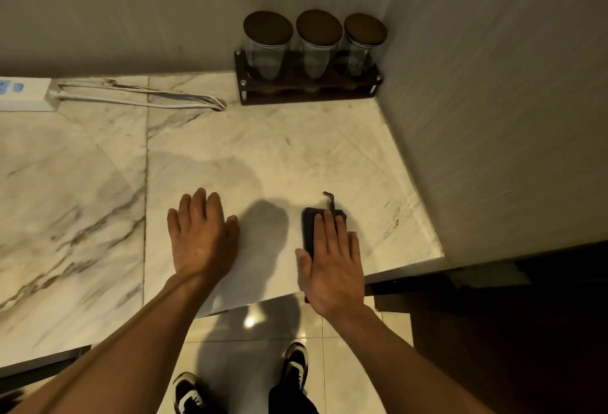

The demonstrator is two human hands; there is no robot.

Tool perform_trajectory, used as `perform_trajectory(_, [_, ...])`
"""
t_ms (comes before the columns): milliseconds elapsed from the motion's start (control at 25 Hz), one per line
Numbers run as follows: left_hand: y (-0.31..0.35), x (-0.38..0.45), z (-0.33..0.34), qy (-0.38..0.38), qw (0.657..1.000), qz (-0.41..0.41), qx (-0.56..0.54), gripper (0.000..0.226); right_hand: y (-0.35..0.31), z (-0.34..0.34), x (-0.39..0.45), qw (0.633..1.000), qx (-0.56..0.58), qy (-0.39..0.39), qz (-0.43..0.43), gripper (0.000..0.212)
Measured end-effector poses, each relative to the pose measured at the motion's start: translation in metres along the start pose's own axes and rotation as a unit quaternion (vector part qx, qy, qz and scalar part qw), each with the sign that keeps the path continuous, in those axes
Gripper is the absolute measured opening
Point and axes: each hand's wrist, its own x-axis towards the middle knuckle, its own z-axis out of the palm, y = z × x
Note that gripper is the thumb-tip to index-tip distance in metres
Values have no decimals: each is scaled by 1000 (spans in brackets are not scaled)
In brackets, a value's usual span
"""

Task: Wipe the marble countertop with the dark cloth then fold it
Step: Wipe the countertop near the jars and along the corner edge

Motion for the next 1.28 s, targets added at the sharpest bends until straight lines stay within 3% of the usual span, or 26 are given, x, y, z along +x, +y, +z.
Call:
perform_trajectory(200, [31, 8, 7, 15, 999, 38, -2, 43, 61, -20, 17, 969, -98, -59, -217, 62])
perform_trajectory(360, [43, 19, 15, 19, 999, 3, -34, 50, 79, -28, 43, 946, -127, -88, -286, 63])
perform_trajectory(560, [45, 13, 22, 14, 1000, -14, -13, 64, 79, -36, 83, 939, -140, -104, -298, 63])
perform_trajectory(960, [48, 15, 18, -10, 999, -33, 14, 68, 66, -51, 188, 945, -134, -78, -289, 64])
perform_trajectory(1280, [48, 17, 17, 4, 999, -33, 30, 65, 53, -52, 236, 972, -94, -53, -210, 62])
